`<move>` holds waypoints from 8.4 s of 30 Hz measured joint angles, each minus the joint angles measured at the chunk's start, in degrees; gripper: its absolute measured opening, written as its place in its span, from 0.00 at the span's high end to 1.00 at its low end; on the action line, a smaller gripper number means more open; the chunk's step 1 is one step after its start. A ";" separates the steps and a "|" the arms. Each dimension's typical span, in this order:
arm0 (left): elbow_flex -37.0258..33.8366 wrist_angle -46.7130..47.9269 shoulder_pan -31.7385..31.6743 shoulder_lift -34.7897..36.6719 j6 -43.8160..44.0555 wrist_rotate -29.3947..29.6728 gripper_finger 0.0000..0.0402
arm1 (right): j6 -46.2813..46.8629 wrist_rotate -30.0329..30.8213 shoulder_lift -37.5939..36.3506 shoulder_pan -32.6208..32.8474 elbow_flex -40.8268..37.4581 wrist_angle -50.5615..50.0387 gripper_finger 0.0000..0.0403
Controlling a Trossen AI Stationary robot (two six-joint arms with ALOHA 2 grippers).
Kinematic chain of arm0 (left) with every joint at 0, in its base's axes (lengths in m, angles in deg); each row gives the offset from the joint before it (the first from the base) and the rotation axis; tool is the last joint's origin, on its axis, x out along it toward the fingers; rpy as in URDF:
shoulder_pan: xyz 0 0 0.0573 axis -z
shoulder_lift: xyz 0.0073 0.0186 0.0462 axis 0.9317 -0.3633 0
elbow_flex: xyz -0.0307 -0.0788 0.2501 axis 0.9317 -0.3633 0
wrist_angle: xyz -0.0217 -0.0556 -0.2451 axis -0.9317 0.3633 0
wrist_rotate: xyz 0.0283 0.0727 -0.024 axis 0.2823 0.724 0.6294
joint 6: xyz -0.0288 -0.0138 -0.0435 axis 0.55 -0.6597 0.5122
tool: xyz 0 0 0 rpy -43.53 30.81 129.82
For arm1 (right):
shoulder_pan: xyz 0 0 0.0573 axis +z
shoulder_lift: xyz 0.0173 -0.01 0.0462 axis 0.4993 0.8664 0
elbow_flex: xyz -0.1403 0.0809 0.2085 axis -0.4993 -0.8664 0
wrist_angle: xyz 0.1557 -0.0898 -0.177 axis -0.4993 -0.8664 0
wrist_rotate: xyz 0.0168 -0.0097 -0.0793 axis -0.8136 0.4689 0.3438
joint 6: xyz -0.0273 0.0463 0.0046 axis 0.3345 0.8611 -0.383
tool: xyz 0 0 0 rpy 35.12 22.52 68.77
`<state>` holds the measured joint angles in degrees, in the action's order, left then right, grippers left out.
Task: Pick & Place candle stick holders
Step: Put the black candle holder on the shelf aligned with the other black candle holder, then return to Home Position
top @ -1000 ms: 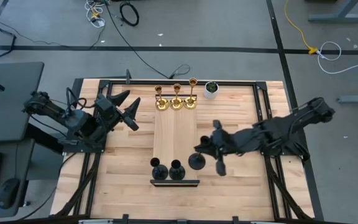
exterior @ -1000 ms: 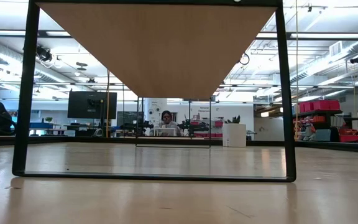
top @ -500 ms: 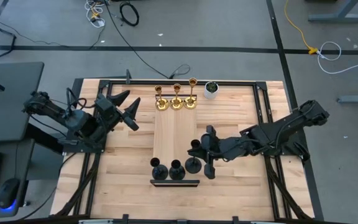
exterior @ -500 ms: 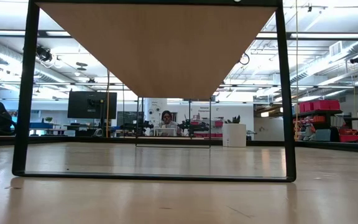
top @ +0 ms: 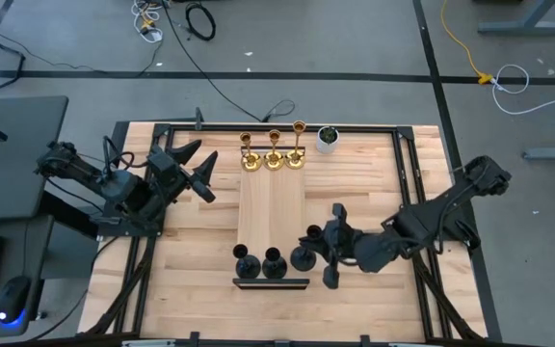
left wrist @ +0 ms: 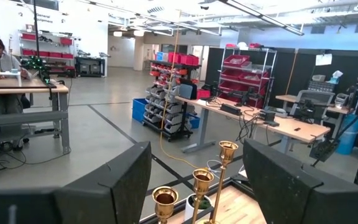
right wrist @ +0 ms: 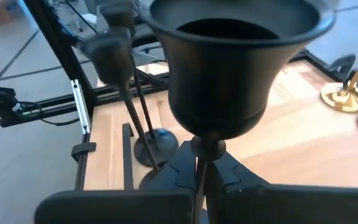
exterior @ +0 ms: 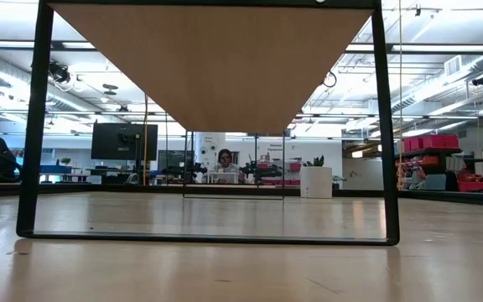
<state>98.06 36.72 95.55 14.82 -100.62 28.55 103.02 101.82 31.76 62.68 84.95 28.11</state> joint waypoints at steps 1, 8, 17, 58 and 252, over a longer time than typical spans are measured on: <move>0.00 0.01 0.00 0.00 0.00 0.00 0.37 | 0.76 0.29 -0.02 0.26 -0.65 0.31 1.00; 0.00 0.00 0.00 0.00 0.00 0.00 0.37 | 1.90 0.95 0.01 1.03 -5.20 6.49 1.00; 0.00 0.00 0.00 0.00 -0.05 0.00 0.37 | 3.27 -0.05 0.00 1.35 -6.88 8.77 1.00; 0.00 0.02 -0.01 0.00 -0.07 0.00 0.37 | 1.71 -0.81 3.11 0.62 -6.81 10.87 1.00; -51.40 24.40 7.89 41.52 73.11 -40.09 0.37 | -18.63 5.34 -83.88 -17.05 -77.84 27.46 0.46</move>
<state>46.66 61.12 103.44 56.34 -27.51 -11.54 84.39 107.16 -52.12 45.63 7.11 55.57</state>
